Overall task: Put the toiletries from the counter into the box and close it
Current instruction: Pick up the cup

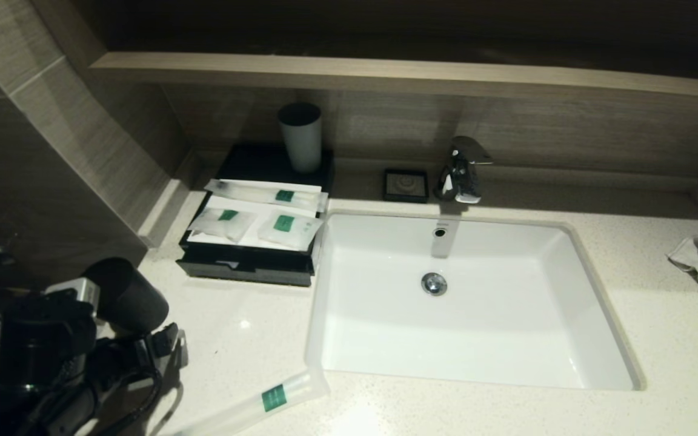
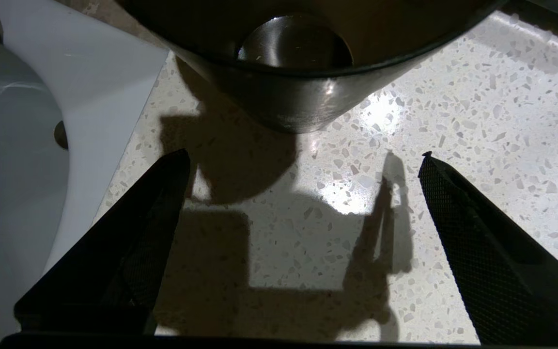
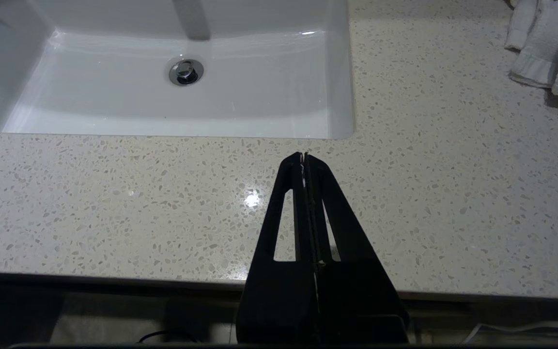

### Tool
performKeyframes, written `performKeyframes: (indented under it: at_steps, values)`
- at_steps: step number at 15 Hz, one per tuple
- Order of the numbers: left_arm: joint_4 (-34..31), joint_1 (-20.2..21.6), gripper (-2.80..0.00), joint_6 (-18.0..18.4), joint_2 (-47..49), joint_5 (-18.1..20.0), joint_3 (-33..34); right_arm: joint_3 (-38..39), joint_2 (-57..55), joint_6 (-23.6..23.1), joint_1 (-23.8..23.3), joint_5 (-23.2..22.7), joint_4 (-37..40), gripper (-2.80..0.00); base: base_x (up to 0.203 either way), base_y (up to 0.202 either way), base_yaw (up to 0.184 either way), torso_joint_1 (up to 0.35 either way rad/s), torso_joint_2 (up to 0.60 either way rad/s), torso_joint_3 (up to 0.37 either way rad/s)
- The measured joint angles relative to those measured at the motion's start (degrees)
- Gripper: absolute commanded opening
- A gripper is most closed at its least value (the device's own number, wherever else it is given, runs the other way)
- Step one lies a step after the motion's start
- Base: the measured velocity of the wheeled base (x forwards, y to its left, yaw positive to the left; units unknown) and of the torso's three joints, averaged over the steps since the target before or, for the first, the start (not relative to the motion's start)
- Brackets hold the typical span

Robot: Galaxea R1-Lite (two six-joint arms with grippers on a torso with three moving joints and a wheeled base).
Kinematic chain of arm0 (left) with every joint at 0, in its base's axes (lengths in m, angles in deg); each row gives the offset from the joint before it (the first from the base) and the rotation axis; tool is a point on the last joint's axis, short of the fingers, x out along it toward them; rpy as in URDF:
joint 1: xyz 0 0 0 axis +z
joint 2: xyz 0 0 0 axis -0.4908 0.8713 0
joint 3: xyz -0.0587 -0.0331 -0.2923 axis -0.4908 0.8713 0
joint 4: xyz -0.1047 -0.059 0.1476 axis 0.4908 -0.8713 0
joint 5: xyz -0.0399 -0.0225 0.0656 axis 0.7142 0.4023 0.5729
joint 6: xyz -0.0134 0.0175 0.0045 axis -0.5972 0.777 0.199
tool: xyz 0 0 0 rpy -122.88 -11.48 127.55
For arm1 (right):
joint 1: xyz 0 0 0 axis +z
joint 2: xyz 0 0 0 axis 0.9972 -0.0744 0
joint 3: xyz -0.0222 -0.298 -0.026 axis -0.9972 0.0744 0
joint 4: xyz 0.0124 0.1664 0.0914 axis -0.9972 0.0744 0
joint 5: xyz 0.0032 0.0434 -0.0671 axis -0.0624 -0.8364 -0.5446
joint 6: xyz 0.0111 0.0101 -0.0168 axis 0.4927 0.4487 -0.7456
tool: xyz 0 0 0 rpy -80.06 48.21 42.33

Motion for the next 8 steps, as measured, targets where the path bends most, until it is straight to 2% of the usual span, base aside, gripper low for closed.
performKeyframes:
  at_steps: [8]
  values:
    - [3.14,0.57,0.0,0.64,2.01,-0.26,0.0,0.0,0.0,-0.01,0.0,0.04,0.0,-2.8,0.0,0.0,0.0,0.0,0.0,0.0]
